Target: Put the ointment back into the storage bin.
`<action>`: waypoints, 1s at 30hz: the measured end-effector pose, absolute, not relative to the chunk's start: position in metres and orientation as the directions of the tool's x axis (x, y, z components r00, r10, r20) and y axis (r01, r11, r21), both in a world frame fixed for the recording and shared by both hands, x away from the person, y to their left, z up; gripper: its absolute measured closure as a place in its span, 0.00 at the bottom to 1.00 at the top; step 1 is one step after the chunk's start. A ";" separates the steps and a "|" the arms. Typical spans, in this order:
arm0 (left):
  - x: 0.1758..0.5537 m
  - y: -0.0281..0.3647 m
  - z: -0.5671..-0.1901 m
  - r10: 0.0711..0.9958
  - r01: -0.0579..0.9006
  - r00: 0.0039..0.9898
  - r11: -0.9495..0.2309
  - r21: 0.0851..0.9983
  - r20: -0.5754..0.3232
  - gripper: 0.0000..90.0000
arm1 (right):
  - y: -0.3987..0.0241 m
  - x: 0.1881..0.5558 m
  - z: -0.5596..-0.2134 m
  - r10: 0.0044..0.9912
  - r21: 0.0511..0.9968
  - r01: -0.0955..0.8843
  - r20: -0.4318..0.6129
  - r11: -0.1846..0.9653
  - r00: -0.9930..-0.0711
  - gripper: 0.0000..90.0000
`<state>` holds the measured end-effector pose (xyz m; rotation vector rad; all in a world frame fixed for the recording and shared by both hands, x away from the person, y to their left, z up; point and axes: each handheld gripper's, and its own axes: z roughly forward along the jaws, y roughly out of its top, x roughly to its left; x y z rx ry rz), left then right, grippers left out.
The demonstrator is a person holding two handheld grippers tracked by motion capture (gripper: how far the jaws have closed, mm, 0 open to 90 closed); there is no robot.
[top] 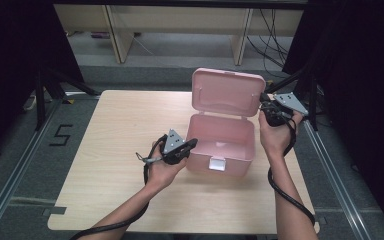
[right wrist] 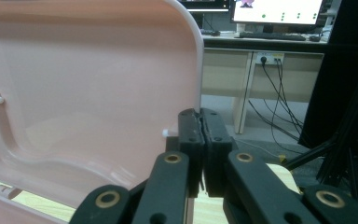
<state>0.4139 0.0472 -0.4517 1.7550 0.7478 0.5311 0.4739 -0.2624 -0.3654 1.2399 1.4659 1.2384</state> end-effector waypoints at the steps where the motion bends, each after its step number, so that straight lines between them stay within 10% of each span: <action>1: 0.414 0.047 -0.452 0.714 0.222 0.700 -0.198 0.955 -0.014 1.00 | -0.262 0.474 -0.365 0.986 0.986 0.166 0.001 0.027 -0.169 0.99; 30: 0.414 0.047 -0.452 0.716 0.222 0.698 -0.196 0.955 -0.016 1.00 | -0.259 0.458 -0.369 0.987 0.989 0.140 -0.022 0.045 -0.161 0.99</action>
